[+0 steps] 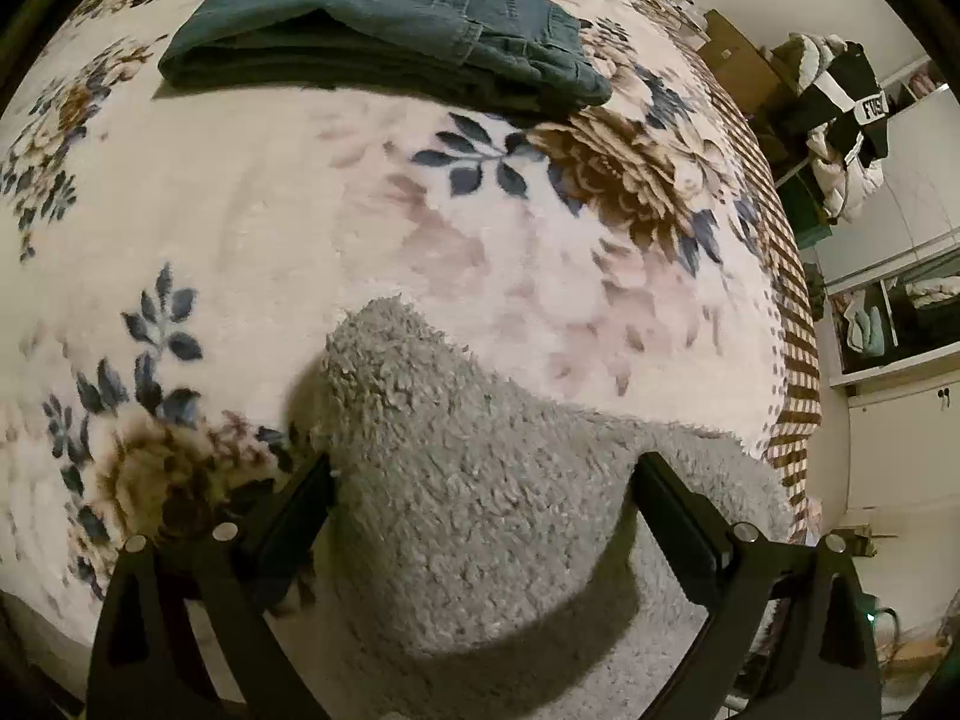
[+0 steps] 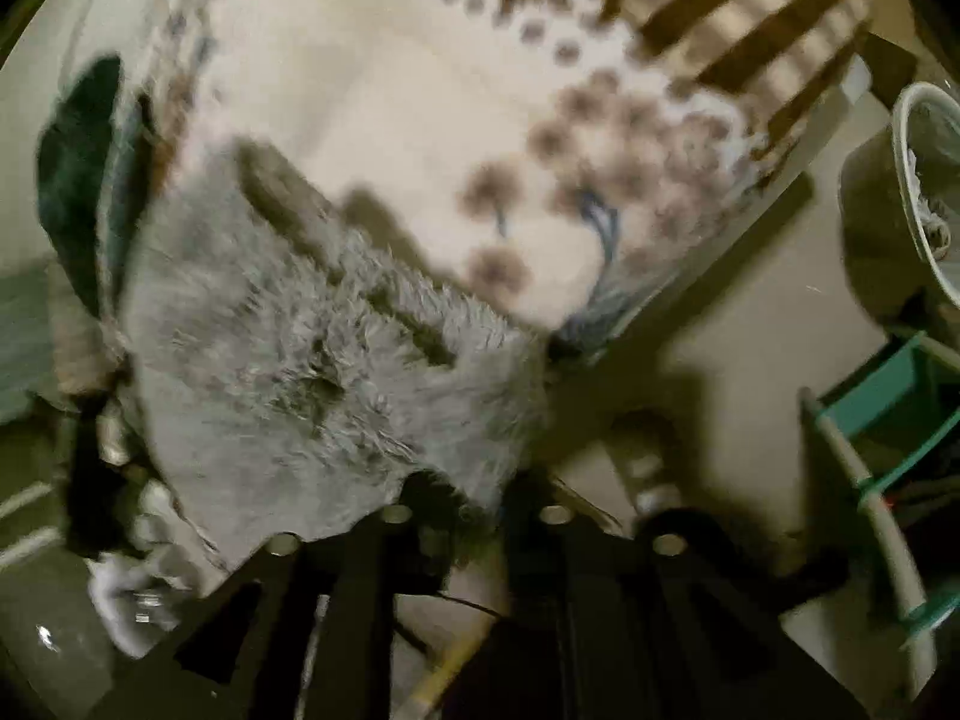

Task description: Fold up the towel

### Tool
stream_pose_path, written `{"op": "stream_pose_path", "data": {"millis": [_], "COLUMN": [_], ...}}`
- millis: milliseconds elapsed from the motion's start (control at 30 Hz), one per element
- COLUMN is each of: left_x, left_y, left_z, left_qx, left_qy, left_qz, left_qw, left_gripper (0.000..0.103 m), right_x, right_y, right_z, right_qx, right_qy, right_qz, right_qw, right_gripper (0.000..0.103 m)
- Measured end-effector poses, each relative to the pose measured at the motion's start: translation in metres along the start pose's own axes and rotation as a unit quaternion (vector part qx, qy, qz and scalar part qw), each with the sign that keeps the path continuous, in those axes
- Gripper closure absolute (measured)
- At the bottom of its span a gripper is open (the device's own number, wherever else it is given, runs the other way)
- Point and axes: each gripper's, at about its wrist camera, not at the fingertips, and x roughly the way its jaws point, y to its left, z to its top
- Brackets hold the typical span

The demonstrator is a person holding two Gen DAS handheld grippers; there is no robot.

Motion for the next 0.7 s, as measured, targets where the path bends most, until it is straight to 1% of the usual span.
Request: {"op": "stream_pose_path", "data": {"millis": [33,67,100,133,167,200,233,267,333,367,433,467,533,600,633,667,700], "left_x": [-0.002,-0.005,-0.01,-0.015,-0.02,-0.026,-0.035,-0.039,-0.05,-0.053,-0.055,-0.053,-0.047,-0.04,-0.038,-0.033,-0.027], "left_y": [0.0,0.0,0.001,0.001,0.002,0.003,0.004,0.004,0.005,0.006,0.009,0.012,0.019,0.028,0.031,0.035,0.039], "left_z": [0.0,0.0,-0.001,-0.001,-0.002,-0.003,-0.004,-0.004,-0.007,-0.007,-0.008,-0.009,-0.008,-0.007,-0.006,-0.005,-0.003], "left_qx": [0.002,0.003,0.004,0.004,0.002,0.0,-0.002,-0.003,-0.004,-0.005,-0.007,-0.01,-0.022,-0.035,-0.038,-0.041,-0.045], "left_qy": [0.001,0.002,0.001,-0.001,-0.003,-0.007,-0.014,-0.018,-0.028,-0.031,-0.036,-0.034,-0.028,-0.026,-0.026,-0.023,-0.018], "left_qz": [-0.001,-0.004,-0.008,-0.011,-0.016,-0.025,-0.031,-0.033,-0.036,-0.036,-0.034,-0.032,-0.029,-0.022,-0.018,-0.014,-0.008], "left_qw": [1.0,1.0,1.0,0.9999,0.9999,0.9997,0.9994,0.9993,0.999,0.9989,0.9988,0.9989,0.999,0.9988,0.9988,0.9988,0.9988], "left_gripper": [0.003,0.003,0.003,0.003,0.003,0.003,0.003,0.003,0.003,0.003,0.003,0.003,0.003,0.003,0.003,0.003,0.003], "right_x": [0.003,0.001,-0.006,-0.015,-0.028,-0.036,-0.049,-0.056,-0.069,-0.071,-0.066,-0.054,-0.029,0.001,0.007,0.012,0.009], "right_y": [0.005,0.011,0.016,0.021,0.026,0.03,0.039,0.04,0.055,0.06,0.076,0.088,0.098,0.102,0.095,0.097,0.101], "right_z": [0.003,0.005,0.005,0.004,0.002,0.001,0.001,0.002,0.014,0.021,0.04,0.054,0.08,0.102,0.106,0.108,0.107], "right_qx": [-0.007,-0.012,-0.021,-0.031,-0.041,-0.049,-0.065,-0.072,-0.095,-0.106,-0.13,-0.14,-0.138,-0.112,-0.107,-0.114,-0.129], "right_qy": [0.012,0.01,0.003,-0.007,-0.023,-0.034,-0.055,-0.064,-0.09,-0.097,-0.096,-0.089,-0.061,-0.018,-0.011,-0.013,-0.031], "right_qz": [-0.01,-0.015,-0.014,-0.007,0.0,0.003,0.009,0.009,0.014,0.019,0.03,0.035,0.042,0.058,0.069,0.079,0.071], "right_qw": [1.0,1.0,1.0,0.999,0.999,0.998,0.996,0.995,0.991,0.99,0.986,0.986,0.988,0.992,0.992,0.99,0.989], "right_gripper": [0.069,0.054,0.048,0.038,0.031,0.028,0.025,0.023,0.02,0.016,0.013,0.013,0.013,0.016,0.039,0.063,0.063]}}
